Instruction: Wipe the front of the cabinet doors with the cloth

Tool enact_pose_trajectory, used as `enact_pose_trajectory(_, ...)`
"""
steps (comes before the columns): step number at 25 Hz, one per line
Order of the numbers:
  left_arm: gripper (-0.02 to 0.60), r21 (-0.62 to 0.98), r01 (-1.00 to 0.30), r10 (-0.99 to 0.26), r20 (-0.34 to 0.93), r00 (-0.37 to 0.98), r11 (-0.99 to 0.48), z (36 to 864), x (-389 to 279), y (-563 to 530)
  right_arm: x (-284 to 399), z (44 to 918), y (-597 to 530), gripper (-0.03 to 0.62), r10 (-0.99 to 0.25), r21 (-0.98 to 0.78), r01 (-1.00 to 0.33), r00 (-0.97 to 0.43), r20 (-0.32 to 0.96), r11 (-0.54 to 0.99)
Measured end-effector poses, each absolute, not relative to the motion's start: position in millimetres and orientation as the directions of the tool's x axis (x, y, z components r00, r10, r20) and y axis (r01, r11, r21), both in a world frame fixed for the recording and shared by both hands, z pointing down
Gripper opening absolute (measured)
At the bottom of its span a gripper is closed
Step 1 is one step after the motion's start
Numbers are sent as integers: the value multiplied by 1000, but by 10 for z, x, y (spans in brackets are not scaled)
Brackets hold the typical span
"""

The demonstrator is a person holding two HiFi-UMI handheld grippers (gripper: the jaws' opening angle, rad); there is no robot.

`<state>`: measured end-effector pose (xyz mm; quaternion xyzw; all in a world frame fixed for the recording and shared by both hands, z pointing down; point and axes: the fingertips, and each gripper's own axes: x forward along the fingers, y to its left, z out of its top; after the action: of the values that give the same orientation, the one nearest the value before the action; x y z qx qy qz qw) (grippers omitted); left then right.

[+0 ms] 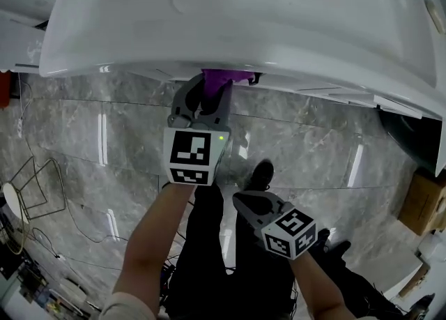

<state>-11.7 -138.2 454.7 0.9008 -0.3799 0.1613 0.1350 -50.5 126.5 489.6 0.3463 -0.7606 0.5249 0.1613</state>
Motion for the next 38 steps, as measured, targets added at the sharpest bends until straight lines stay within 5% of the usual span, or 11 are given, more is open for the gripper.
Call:
enact_pose_trajectory(19, 118, 53, -740, -615, 519, 594, -670, 5510, -58, -1451, -106, 5190, 1343, 9, -343, -725, -666, -732, 589, 177)
enact_pose_trajectory(38, 117, 25, -714, -466, 741, 483, -699, 7551, -60, -1320, 25, 5862, 1445, 9, -353, -702, -684, -719, 599, 200)
